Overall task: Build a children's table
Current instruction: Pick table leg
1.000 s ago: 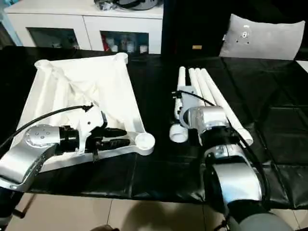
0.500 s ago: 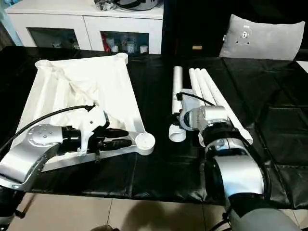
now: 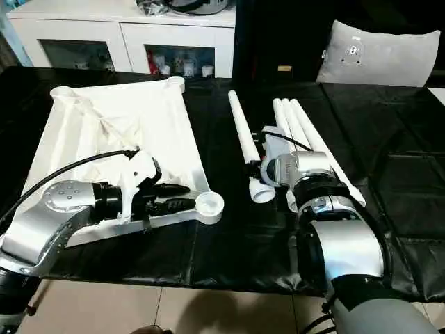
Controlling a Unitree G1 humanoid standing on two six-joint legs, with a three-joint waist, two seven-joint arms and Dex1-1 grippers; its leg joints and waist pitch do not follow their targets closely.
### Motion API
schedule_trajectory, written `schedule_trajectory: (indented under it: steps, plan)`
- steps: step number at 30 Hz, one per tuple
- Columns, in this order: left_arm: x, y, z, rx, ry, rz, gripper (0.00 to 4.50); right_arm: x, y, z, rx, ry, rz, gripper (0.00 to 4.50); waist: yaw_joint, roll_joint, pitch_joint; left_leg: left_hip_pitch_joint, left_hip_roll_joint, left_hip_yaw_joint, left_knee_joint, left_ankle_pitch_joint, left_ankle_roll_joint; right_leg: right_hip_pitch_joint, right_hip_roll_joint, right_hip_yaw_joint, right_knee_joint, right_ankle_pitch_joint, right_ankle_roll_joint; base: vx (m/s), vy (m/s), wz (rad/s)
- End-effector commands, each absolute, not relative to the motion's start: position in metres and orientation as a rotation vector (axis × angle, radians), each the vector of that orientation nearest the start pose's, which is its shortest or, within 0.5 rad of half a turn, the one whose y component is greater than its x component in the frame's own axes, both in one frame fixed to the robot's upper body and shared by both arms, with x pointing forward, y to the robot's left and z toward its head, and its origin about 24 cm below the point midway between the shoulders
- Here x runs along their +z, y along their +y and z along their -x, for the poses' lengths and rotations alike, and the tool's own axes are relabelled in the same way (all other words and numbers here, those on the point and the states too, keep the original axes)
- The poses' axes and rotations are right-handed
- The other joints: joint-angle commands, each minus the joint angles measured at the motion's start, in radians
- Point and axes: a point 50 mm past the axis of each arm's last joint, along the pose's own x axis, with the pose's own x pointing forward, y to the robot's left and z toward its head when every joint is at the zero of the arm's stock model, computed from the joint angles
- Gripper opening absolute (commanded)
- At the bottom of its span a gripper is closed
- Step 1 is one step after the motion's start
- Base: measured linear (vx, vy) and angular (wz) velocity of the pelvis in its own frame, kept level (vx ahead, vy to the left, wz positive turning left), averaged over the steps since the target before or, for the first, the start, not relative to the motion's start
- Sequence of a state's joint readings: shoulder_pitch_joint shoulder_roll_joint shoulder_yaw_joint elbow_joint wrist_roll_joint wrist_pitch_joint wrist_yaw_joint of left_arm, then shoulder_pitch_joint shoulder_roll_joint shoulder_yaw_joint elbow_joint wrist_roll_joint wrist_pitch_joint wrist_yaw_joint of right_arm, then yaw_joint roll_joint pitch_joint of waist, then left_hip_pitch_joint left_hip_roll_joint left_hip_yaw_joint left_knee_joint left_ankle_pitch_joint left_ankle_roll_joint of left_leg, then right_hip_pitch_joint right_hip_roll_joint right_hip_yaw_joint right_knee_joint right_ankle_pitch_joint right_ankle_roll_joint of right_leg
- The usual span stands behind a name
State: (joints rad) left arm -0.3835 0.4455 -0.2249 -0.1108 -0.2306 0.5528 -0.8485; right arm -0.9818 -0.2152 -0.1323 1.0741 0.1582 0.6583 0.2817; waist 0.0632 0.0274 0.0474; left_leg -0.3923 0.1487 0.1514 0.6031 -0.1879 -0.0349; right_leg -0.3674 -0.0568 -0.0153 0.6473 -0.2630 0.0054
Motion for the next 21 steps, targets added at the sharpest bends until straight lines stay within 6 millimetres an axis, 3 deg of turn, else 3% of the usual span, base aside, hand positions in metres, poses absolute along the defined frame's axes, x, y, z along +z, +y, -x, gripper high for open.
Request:
schedule_trajectory:
  steps: [1,2,3,6,8,10,11,12,15,16,17,21]
  plan:
    - [0.109,0.128,-0.290,-0.990,0.227,-0.248,2.25,0.079,-0.159,-0.388,0.245,0.610,-0.203,1.93,0.001,0.012,-0.072,0.021,0.065,-0.009,-0.050,-0.013,0.029,0.046,-0.074,0.029,-0.050,0.276,-0.299,0.000,0.000,0.00]
    - [0.109,0.128,-0.290,-0.990,0.227,-0.248,2.25,0.079,-0.159,-0.388,0.245,0.610,-0.203,1.93,0.002,0.009,-0.074,0.021,0.063,-0.010,-0.049,0.001,0.035,0.048,-0.072,0.028,-0.049,0.298,-0.300,0.000,0.000,0.00]
    - [0.110,0.127,-0.293,-0.960,0.205,-0.245,2.25,0.082,-0.161,-0.388,0.254,0.563,-0.215,1.93,0.002,0.014,-0.075,0.019,0.061,-0.011,-0.048,0.008,0.037,0.048,-0.071,0.027,-0.047,0.308,-0.301,0.000,0.000,0.00]
    - [0.118,0.126,-0.307,-0.823,0.129,-0.210,2.65,0.090,-0.164,-0.386,0.281,0.479,-0.299,1.91,0.002,0.014,-0.075,0.021,0.062,-0.012,-0.048,-0.012,0.043,0.053,-0.070,0.027,-0.050,0.323,-0.295,0.000,0.000,0.00]
    - [0.127,0.125,-0.315,-0.761,0.093,-0.118,2.68,0.100,-0.162,-0.381,0.384,0.389,-0.414,1.91,0.003,0.016,-0.075,0.018,0.060,-0.013,-0.047,-0.011,0.051,0.054,-0.071,0.026,-0.049,0.322,-0.300,0.000,0.000,0.00]
    - [0.136,0.123,-0.320,-0.742,0.084,-0.017,2.77,0.108,-0.162,-0.373,0.484,0.266,-0.476,1.91,0.006,0.011,-0.075,0.018,0.064,-0.014,-0.046,-0.008,0.064,0.055,-0.075,0.027,-0.050,0.339,-0.304,0.000,0.000,0.00]
    - [0.141,0.121,-0.322,-0.748,0.076,0.033,2.79,0.110,-0.163,-0.369,0.521,0.233,-0.480,1.91,0.009,0.011,-0.076,0.018,0.064,-0.013,-0.045,0.000,0.076,0.054,-0.075,0.027,-0.048,0.343,-0.307,0.000,0.000,0.00]
    - [0.144,0.120,-0.322,-0.753,0.071,0.062,2.79,0.111,-0.163,-0.367,0.543,0.214,-0.482,1.91,0.007,0.005,-0.073,0.015,0.061,-0.013,-0.046,0.002,0.080,0.055,-0.075,0.027,-0.050,0.340,-0.310,0.000,0.000,0.00]
    - [0.162,0.107,-0.321,-0.847,0.024,0.267,2.79,0.117,-0.163,-0.347,0.733,0.092,-0.542,1.91,0.018,0.007,-0.072,0.013,0.062,-0.011,-0.043,0.000,0.099,0.056,-0.077,0.028,-0.052,0.322,-0.325,0.000,0.000,0.00]
    - [0.167,0.102,-0.319,-0.890,0.016,0.319,2.79,0.119,-0.164,-0.341,0.787,0.070,-0.560,1.91,0.024,0.012,-0.074,0.016,0.066,-0.014,-0.041,0.005,0.110,0.051,-0.077,0.027,-0.050,0.324,-0.332,0.000,0.000,0.00]
    - [0.172,0.096,-0.316,-0.939,0.006,0.372,2.79,0.120,-0.165,-0.334,0.839,0.057,-0.570,1.91,0.030,0.009,-0.073,0.016,0.068,-0.015,-0.040,0.011,0.118,0.051,-0.077,0.026,-0.050,0.319,-0.337,0.000,0.000,0.00]
    - [0.182,0.082,-0.316,-1.001,0.000,0.516,3.04,0.129,-0.163,-0.317,0.963,-0.005,-0.614,1.91,0.035,0.012,-0.069,0.016,0.070,-0.016,-0.042,-0.010,0.119,0.048,-0.079,0.027,-0.057,0.248,-0.336,0.000,0.000,0.00]
